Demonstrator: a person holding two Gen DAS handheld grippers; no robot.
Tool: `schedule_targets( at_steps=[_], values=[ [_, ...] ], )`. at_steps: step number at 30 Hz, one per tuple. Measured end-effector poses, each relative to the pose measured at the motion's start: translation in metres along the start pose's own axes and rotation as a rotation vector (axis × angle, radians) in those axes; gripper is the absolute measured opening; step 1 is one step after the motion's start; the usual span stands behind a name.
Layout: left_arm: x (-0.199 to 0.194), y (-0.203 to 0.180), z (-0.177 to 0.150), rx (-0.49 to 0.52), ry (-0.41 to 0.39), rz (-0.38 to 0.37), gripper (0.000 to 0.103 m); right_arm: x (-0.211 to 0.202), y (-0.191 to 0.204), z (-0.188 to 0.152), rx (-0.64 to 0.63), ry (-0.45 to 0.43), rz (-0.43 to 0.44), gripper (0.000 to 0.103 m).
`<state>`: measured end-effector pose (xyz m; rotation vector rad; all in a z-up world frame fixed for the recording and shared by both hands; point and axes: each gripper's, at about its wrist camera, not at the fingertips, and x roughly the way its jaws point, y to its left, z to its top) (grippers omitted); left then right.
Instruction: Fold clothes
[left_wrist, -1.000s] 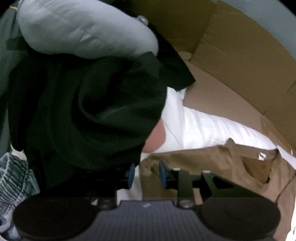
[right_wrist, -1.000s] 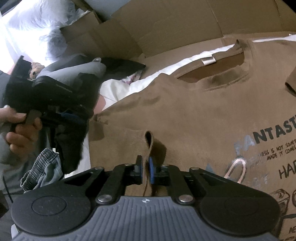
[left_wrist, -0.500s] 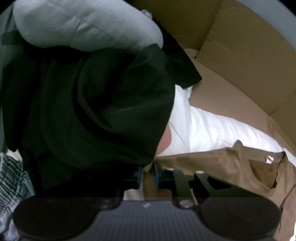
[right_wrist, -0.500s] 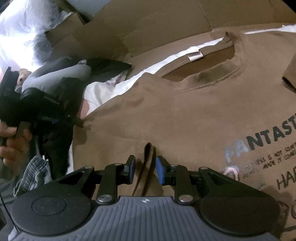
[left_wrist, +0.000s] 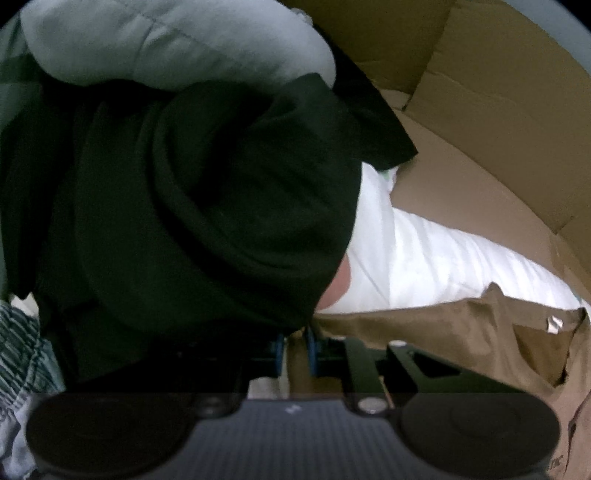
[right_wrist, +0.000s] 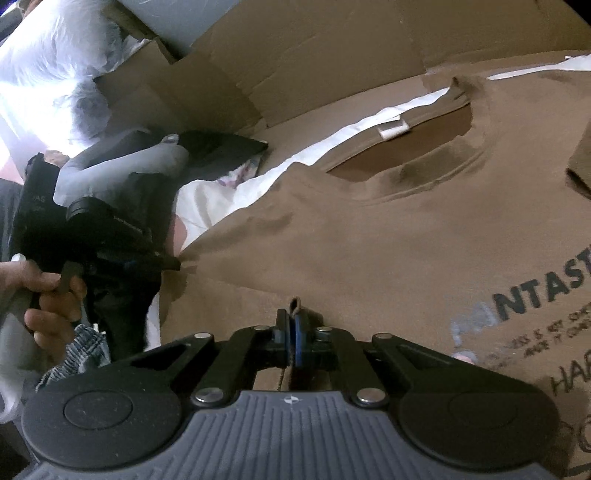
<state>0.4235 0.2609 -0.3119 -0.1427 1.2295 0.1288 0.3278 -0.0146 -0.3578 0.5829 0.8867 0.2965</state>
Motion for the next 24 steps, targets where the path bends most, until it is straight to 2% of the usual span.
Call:
schedule_targets(
  at_steps=[8, 16, 18, 20, 24],
  values=[
    [0.001, -0.004, 0.003, -0.006, 0.004, 0.019, 0.014, -0.004, 0.002, 0.002, -0.032, -0.022, -0.040, 0.000],
    [-0.004, -0.007, 0.007, -0.037, 0.014, 0.016, 0.019, 0.001, -0.003, -0.002, -0.025, 0.014, -0.064, 0.000],
    [-0.015, -0.006, 0.004, -0.045, -0.017, 0.005, 0.020, 0.000, -0.004, -0.002, -0.019, 0.014, -0.064, 0.000],
    [-0.029, -0.005, -0.002, -0.048, -0.068, -0.011, 0.028, -0.001, -0.005, -0.002, -0.016, 0.013, -0.065, 0.000],
    [-0.046, 0.001, -0.016, -0.052, -0.123, -0.041, 0.028, -0.001, -0.006, -0.003, -0.010, 0.017, -0.066, 0.000]
  ],
)
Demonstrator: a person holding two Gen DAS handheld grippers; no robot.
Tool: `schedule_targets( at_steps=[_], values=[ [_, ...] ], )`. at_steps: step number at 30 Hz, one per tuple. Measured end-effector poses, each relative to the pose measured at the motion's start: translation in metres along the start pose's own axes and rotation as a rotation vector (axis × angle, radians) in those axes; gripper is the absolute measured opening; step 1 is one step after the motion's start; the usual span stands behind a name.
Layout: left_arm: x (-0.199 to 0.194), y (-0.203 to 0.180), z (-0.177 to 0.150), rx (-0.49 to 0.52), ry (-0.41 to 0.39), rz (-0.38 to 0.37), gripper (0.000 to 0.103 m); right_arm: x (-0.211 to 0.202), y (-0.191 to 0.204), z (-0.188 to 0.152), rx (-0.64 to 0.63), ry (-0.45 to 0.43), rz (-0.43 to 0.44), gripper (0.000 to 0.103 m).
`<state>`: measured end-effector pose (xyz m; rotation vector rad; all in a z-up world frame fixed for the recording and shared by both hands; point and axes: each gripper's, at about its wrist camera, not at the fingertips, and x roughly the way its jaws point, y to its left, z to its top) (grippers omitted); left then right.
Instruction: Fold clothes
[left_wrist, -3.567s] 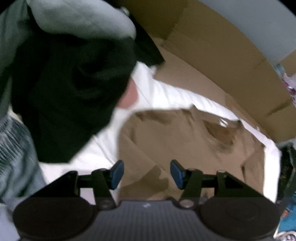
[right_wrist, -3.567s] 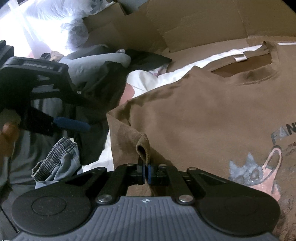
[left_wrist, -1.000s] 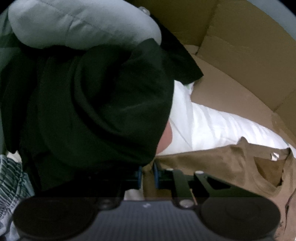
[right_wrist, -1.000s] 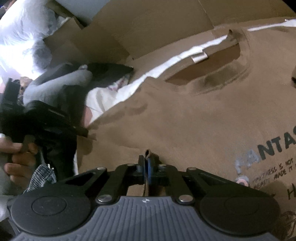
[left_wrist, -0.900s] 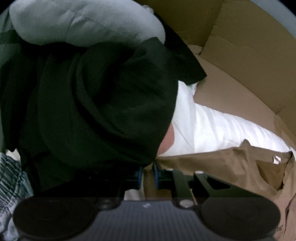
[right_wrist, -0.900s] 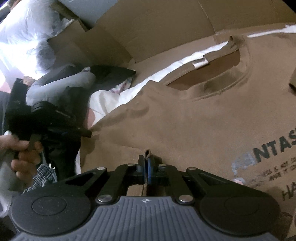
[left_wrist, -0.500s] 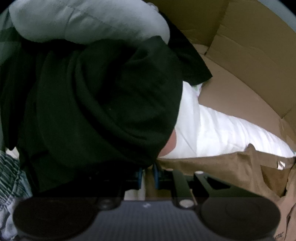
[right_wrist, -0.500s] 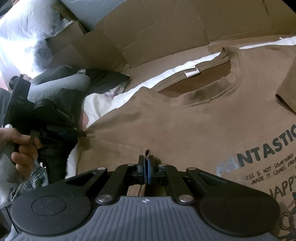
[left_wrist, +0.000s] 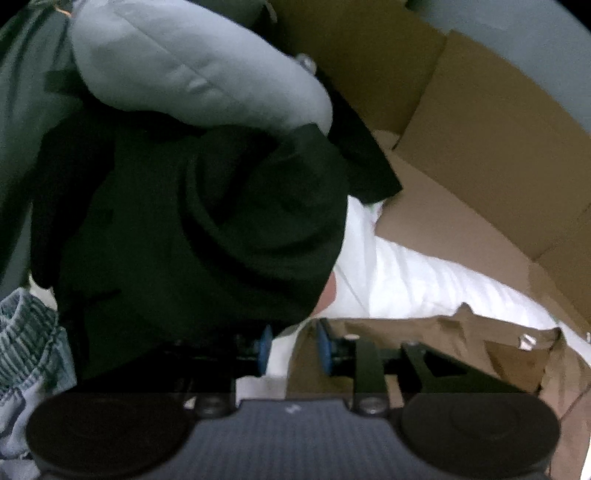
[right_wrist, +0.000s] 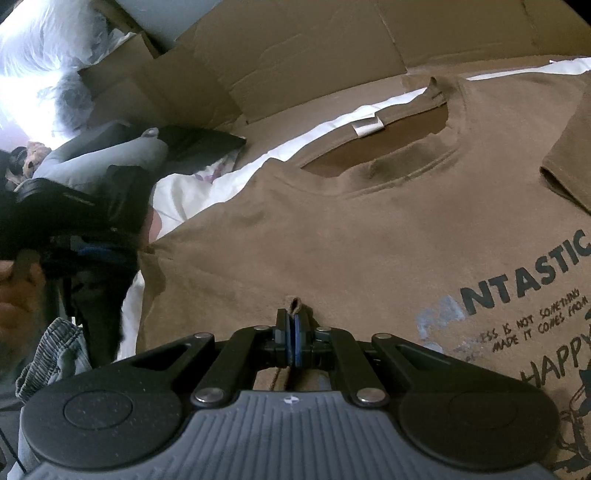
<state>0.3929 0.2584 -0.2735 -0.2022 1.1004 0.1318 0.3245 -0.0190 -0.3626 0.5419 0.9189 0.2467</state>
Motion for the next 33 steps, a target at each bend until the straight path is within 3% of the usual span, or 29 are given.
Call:
schedule_targets(
  at_steps=[3, 6, 7, 12, 14, 26, 30, 33],
  values=[
    [-0.001, 0.001, -0.007, 0.013, 0.016, -0.023, 0.024, 0.000, 0.001, 0.000, 0.004, 0.002, -0.003, 0.000],
    [0.000, -0.009, -0.010, 0.061, 0.009, 0.012, 0.020, -0.001, 0.003, 0.000, 0.001, 0.003, -0.006, 0.000],
    [0.001, 0.009, -0.009, 0.070, 0.012, 0.018, 0.019, -0.001, 0.003, 0.000, -0.002, 0.004, -0.007, 0.000],
    [0.018, 0.017, -0.015, 0.019, 0.012, -0.035, 0.018, 0.000, 0.004, 0.000, 0.001, 0.006, -0.007, 0.000],
    [0.019, 0.019, -0.012, 0.002, 0.009, -0.054, 0.018, 0.001, 0.004, 0.000, 0.004, 0.011, -0.006, 0.000],
    [0.051, 0.007, -0.013, 0.053, 0.026, 0.052, 0.021, 0.005, 0.003, 0.005, 0.018, 0.015, -0.005, 0.001],
    [0.049, 0.012, -0.008, 0.025, 0.051, 0.043, 0.021, -0.001, -0.003, 0.007, 0.032, 0.016, -0.016, 0.002],
    [0.036, 0.016, -0.011, 0.028, 0.050, 0.043, 0.029, -0.009, -0.006, 0.006, 0.033, 0.005, -0.031, 0.002]
  ],
)
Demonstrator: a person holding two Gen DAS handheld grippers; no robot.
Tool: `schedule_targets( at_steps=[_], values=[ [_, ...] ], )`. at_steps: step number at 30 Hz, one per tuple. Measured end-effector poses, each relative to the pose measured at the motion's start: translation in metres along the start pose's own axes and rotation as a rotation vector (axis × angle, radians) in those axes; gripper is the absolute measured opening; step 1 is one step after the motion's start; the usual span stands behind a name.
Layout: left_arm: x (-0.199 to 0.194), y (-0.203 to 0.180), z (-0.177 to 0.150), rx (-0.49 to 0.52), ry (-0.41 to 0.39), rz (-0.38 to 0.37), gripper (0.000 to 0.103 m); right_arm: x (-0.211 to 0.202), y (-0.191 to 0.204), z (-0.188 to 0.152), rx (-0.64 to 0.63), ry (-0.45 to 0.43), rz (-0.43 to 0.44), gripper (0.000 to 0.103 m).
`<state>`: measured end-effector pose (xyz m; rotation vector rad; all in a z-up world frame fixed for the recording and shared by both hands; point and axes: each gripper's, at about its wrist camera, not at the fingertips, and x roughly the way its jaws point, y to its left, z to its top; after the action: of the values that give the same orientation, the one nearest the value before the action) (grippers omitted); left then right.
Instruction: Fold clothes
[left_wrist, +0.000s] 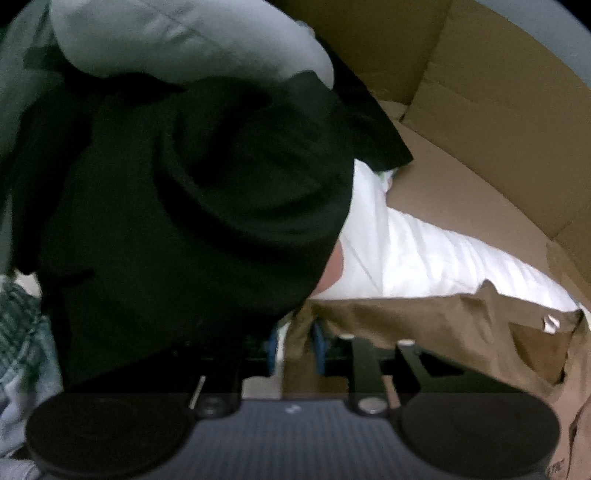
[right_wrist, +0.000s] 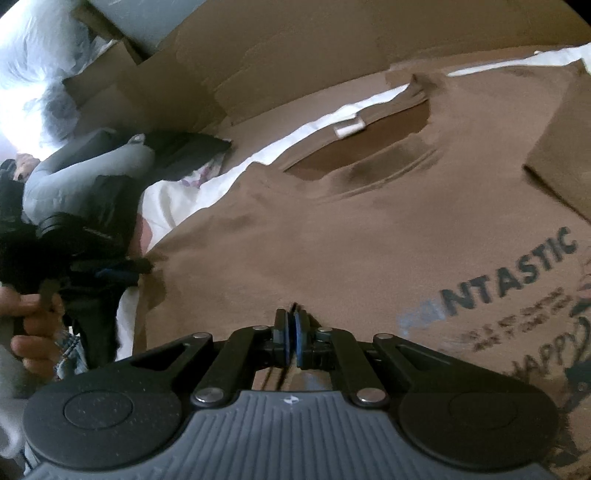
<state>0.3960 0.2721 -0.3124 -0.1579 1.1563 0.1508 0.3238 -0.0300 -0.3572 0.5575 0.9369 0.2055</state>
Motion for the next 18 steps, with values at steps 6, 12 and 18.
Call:
schedule_targets(
  at_steps=[6, 12, 18],
  values=[
    [-0.031, 0.014, -0.034, 0.035, 0.000, -0.035, 0.032, -0.016, -0.003, -0.011, -0.011, 0.002, 0.034, 0.003],
    [-0.052, 0.032, -0.081, 0.032, 0.029, -0.064, 0.032, -0.027, -0.005, -0.028, 0.013, 0.036, 0.106, 0.003],
    [-0.055, 0.037, -0.111, -0.047, 0.020, -0.068, 0.032, -0.028, -0.011, -0.037, 0.094, 0.073, 0.204, 0.003]
  ],
)
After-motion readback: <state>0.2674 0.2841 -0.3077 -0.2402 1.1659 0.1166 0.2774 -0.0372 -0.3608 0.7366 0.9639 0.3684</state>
